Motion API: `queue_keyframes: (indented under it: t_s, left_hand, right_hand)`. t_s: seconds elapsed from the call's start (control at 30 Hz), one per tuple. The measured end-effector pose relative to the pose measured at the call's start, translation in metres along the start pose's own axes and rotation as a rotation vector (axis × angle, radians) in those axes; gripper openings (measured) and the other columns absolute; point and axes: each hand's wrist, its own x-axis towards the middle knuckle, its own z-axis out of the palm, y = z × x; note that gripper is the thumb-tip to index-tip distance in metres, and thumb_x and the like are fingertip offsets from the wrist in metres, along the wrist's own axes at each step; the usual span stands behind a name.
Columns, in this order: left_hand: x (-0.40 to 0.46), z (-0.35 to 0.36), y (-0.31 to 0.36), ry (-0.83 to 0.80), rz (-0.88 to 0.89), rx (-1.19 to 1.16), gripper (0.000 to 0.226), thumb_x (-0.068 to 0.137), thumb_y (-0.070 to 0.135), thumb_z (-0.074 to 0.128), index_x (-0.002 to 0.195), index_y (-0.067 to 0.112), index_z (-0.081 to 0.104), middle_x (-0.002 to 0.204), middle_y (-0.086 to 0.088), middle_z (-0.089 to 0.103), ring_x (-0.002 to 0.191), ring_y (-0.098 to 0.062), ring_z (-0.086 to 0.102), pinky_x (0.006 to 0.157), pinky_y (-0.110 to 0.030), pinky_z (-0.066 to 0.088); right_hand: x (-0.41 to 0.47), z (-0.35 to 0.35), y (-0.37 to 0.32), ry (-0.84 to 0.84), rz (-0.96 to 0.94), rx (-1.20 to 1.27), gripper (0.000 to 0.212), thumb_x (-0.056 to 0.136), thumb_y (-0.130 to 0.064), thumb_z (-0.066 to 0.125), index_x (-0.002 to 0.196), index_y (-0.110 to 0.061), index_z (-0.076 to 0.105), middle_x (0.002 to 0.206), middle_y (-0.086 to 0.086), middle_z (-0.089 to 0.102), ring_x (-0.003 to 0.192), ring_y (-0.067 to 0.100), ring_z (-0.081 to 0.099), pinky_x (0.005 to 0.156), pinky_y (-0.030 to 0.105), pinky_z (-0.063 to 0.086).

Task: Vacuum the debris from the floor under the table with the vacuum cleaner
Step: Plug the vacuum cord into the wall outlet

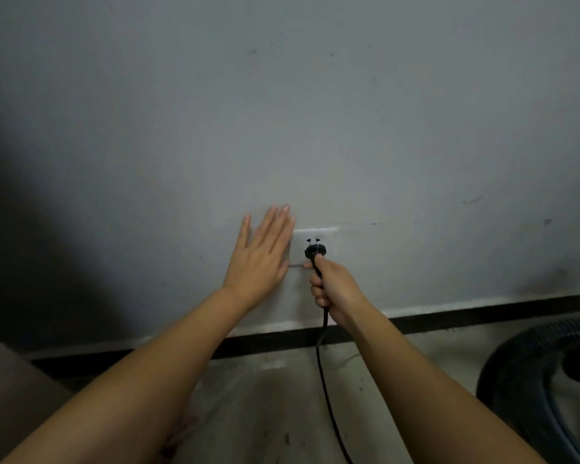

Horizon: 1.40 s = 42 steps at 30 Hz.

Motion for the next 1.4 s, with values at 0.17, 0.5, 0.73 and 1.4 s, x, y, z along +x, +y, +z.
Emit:
queue_keyframes:
  t_s: [0.17,0.5,0.73,1.4]
  left_hand:
    - [0.007,0.021,-0.021,-0.182,-0.021,0.145,0.135,0.049,0.059,0.080,0.147,0.006,0.005,0.154,-0.007,0.007,0.141,-0.023,0.012,0.110,-0.054,-0.013]
    - [0.012,0.030,-0.022,-0.192,-0.052,0.182,0.155,0.040,0.049,0.088,0.147,0.011,-0.017,0.153,-0.005,0.001,0.143,-0.020,-0.019,0.110,-0.052,-0.022]
    - [0.013,0.036,-0.027,-0.152,-0.010,0.143,0.147,0.037,0.045,0.090,0.147,0.011,-0.002,0.151,-0.006,0.011,0.142,-0.018,-0.025,0.109,-0.051,-0.022]
    - [0.062,-0.162,0.007,-0.798,-0.158,-0.445,0.056,0.096,0.054,0.032,0.140,0.021,0.041,0.136,-0.009,0.051,0.123,-0.027,0.048,0.097,-0.039,0.042]
  right_hand:
    - [0.018,0.001,-0.002,0.027,-0.023,-0.058,0.030,0.104,-0.031,0.034,0.089,-0.015,0.054,0.052,-0.005,0.033,0.039,0.006,0.025,0.035,0.017,0.019]
    - [0.031,0.003,-0.002,0.046,-0.006,0.005,0.033,0.104,-0.029,0.034,0.082,-0.014,0.052,0.047,-0.006,0.032,0.032,0.004,0.026,0.031,0.016,0.019]
    - [0.045,0.008,-0.009,0.051,0.031,0.111,0.033,0.104,-0.026,0.035,0.077,-0.012,0.049,0.041,-0.007,0.035,0.029,0.003,0.026,0.029,0.015,0.018]
    - [-0.075,-0.053,-0.133,-0.006,0.069,-1.333,0.058,0.100,-0.051,0.028,0.147,-0.016,0.033,0.151,0.015,0.038,0.135,0.035,0.040,0.111,0.051,0.030]
